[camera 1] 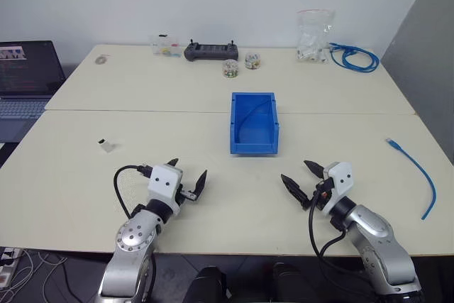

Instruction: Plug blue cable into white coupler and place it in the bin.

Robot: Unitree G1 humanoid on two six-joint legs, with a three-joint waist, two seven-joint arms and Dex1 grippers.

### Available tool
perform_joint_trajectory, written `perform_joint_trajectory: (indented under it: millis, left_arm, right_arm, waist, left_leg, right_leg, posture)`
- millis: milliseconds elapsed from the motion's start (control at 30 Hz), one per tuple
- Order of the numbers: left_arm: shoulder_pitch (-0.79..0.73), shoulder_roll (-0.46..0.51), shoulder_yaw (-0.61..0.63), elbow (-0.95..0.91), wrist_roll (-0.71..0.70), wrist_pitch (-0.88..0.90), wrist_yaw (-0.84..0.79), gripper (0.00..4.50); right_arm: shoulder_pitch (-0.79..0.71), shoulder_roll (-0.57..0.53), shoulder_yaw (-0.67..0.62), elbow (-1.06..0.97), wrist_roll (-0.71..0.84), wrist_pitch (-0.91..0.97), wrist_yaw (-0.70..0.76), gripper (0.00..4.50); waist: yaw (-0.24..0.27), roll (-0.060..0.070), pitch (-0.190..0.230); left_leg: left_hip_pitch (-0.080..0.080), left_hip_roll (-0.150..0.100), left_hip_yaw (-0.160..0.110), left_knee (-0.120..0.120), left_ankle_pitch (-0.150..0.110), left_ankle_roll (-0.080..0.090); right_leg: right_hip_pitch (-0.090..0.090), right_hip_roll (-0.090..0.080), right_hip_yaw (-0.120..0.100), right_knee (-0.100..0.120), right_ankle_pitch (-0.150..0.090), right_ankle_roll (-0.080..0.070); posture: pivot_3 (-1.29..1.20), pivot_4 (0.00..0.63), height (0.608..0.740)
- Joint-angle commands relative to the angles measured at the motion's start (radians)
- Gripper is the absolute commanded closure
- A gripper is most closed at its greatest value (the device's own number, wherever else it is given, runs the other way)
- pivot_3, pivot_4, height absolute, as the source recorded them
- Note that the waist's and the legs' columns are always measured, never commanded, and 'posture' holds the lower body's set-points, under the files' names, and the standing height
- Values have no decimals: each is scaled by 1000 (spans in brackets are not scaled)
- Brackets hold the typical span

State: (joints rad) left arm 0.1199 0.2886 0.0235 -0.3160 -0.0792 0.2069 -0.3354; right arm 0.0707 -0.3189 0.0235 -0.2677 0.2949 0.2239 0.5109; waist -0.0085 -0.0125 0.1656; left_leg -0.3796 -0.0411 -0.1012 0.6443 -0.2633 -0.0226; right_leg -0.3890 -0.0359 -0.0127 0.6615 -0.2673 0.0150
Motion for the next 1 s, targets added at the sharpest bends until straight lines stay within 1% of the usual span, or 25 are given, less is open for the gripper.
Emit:
perform_joint_trajectory:
  millis: [33,200,433,600,667,800,900,1000]
  left_arm:
    - [-2,2,-8,-57,-21,-8,-16,29]
    - [8,15,-22,-79,-25,30,-29,29]
    - [3,19,-15,-81,-37,6,-48,29]
    - [-17,53,25,-101,-182,7,-174,29]
    - [-47,70,18,-105,-190,5,-194,29]
    - [-144,109,-50,-133,-194,38,-256,29]
    - [-253,114,-114,-143,-206,116,-280,29]
    - [-315,114,-149,-137,-219,170,-297,29]
  right_arm:
    - [-2,0,1,-19,-7,-30,6,26]
    - [2,-4,1,-21,-12,-30,8,26]
    - [6,-9,1,-24,-19,-35,11,26]
    - [6,-8,-6,-26,-21,-44,12,26]
    - [7,-10,-11,-30,-15,-42,13,26]
    - [12,-18,-33,-52,-2,-32,9,26]
    - [8,-42,-116,-95,46,3,-11,26]
    - [0,-85,-207,-116,75,41,-29,26]
  waist:
    - [0,0,0]
    - [0,0,0]
    - [1,0,0]
    - [1,0,0]
    - [2,0,0]
    - [6,0,0]
    - [7,0,1]
    - [7,0,1]
  left_leg:
    - [0,0,0,0,0,0]
    - [0,0,0,0,0,0]
    - [0,0,0,0,0,0]
    - [0,0,0,0,0,0]
    - [0,0,0,0,0,0]
    - [0,0,0,0,0,0]
    - [-1,-1,0,0,0,0]
    - [-1,-1,1,0,0,0]
  right_leg:
    - [0,0,0,0,0,0]
    - [0,0,0,0,0,0]
    - [0,0,0,0,0,0]
    - [0,0,0,0,0,0]
    - [0,0,0,0,0,0]
    - [0,0,0,-1,0,0]
    - [0,0,0,-1,0,0]
    - [0,0,1,-1,0,1]
  posture:
    - [0,150,740]
    - [0,150,740]
    - [0,150,740]
    - [0,150,740]
    - [0,150,740]
    - [0,150,740]
    - [0,150,740]
    - [0,150,740]
